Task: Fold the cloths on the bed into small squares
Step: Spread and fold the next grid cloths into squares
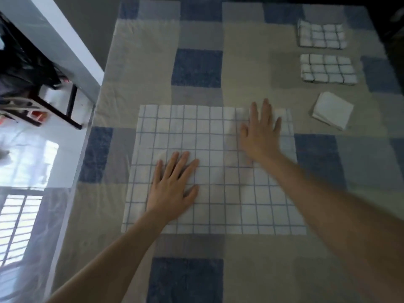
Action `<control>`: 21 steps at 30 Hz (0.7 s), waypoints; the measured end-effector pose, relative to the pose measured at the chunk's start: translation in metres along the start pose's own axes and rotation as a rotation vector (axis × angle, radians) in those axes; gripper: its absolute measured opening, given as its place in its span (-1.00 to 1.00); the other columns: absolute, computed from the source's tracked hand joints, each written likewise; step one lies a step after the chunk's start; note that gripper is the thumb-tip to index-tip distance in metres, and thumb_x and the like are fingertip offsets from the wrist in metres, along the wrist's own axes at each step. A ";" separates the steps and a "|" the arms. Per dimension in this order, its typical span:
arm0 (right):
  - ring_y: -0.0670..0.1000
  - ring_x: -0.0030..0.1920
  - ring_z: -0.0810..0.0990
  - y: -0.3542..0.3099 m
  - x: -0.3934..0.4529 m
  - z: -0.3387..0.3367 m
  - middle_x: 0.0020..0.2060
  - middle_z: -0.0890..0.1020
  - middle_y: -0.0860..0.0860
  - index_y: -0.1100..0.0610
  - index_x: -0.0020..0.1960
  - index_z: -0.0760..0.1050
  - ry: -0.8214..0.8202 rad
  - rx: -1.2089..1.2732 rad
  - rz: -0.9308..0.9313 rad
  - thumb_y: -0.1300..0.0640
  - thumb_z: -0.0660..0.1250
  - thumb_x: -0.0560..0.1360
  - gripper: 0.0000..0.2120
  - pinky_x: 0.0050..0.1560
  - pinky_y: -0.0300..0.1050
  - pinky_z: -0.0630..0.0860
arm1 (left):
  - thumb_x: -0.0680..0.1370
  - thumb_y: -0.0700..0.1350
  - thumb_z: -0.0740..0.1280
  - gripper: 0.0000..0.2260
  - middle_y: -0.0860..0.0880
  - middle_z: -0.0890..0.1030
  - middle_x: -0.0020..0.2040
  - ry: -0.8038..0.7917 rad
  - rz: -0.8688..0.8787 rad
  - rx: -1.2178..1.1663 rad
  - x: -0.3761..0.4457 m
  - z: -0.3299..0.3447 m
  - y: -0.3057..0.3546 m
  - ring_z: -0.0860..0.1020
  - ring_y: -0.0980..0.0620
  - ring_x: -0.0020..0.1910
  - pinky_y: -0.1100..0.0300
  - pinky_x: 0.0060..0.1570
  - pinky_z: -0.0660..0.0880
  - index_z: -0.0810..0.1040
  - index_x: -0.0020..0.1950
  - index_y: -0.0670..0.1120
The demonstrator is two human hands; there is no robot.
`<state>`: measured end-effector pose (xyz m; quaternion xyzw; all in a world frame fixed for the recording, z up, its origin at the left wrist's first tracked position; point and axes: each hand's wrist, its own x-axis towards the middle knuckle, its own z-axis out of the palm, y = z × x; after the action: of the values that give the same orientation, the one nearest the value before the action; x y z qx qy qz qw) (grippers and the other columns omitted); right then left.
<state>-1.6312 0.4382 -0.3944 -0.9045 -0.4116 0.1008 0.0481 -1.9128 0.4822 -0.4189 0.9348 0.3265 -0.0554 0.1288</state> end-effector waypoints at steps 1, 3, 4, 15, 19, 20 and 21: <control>0.13 0.55 -0.07 -0.012 -0.029 0.005 0.56 -0.13 0.14 0.09 0.58 -0.10 0.059 0.077 -0.043 -0.08 -0.05 0.60 -0.40 0.50 0.25 -0.09 | 0.60 0.25 0.00 -0.41 0.07 -0.16 0.60 -0.007 -0.005 0.002 0.000 -0.001 0.000 -0.27 0.02 0.55 -0.17 0.51 -0.14 -0.15 0.58 0.19; 0.11 0.56 -0.09 -0.031 -0.096 0.022 0.57 -0.11 0.11 0.05 0.57 -0.08 0.000 0.129 -0.165 -0.10 -0.06 0.60 -0.41 0.51 0.23 -0.08 | 0.59 0.26 -0.02 -0.40 0.06 -0.17 0.60 -0.012 -0.005 0.002 0.002 -0.004 0.003 -0.28 0.02 0.55 -0.17 0.51 -0.15 -0.17 0.57 0.19; 0.10 0.56 -0.14 -0.034 -0.127 0.032 0.57 -0.12 0.10 0.03 0.58 -0.09 -0.065 0.096 -0.185 -0.13 -0.08 0.60 -0.40 0.51 0.23 -0.09 | 0.59 0.26 -0.02 -0.40 0.06 -0.16 0.60 -0.007 -0.006 0.001 0.003 -0.004 0.003 -0.28 0.02 0.55 -0.17 0.51 -0.16 -0.16 0.57 0.19; 0.06 0.55 0.05 0.074 -0.195 0.017 0.56 0.06 -0.01 -0.05 0.57 0.02 -0.133 -0.020 -0.016 -0.25 -0.08 0.57 -0.39 0.49 0.13 0.07 | 0.54 0.31 -0.09 -0.39 0.15 -0.24 0.58 -0.128 0.090 -0.266 -0.007 -0.022 -0.016 -0.29 0.15 0.53 -0.07 0.52 -0.18 -0.05 0.57 0.18; 0.20 0.23 0.50 0.062 -0.184 -0.003 0.27 0.47 0.11 0.12 0.26 0.51 -0.042 -0.023 -0.136 0.02 0.45 0.40 -0.54 0.19 0.14 0.43 | 0.49 0.43 0.05 -0.30 0.21 -0.19 0.57 -0.189 0.211 -0.195 -0.062 -0.023 -0.033 -0.14 0.17 0.54 0.11 0.51 -0.07 0.01 0.56 0.19; 0.15 0.16 0.52 0.054 -0.185 -0.006 0.20 0.50 0.08 0.11 0.19 0.53 -0.042 0.010 -0.221 0.03 0.46 0.38 -0.59 0.10 0.08 0.47 | 0.50 0.42 0.07 -0.32 0.21 -0.16 0.58 -0.187 0.248 -0.146 -0.076 -0.018 -0.035 -0.13 0.17 0.54 0.10 0.51 -0.05 0.03 0.55 0.19; 0.08 0.12 0.52 0.044 -0.188 -0.010 0.15 0.50 0.02 0.07 0.15 0.53 -0.075 0.047 -0.308 0.00 0.42 0.39 -0.64 0.04 -0.02 0.46 | 0.53 0.40 0.08 -0.35 0.19 -0.11 0.58 -0.161 0.277 -0.121 -0.087 -0.011 -0.037 -0.11 0.17 0.55 0.09 0.52 -0.03 0.07 0.55 0.18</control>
<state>-1.7177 0.2673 -0.3653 -0.8249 -0.5445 0.1355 0.0686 -2.0036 0.4612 -0.3992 0.9538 0.1861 -0.0921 0.2171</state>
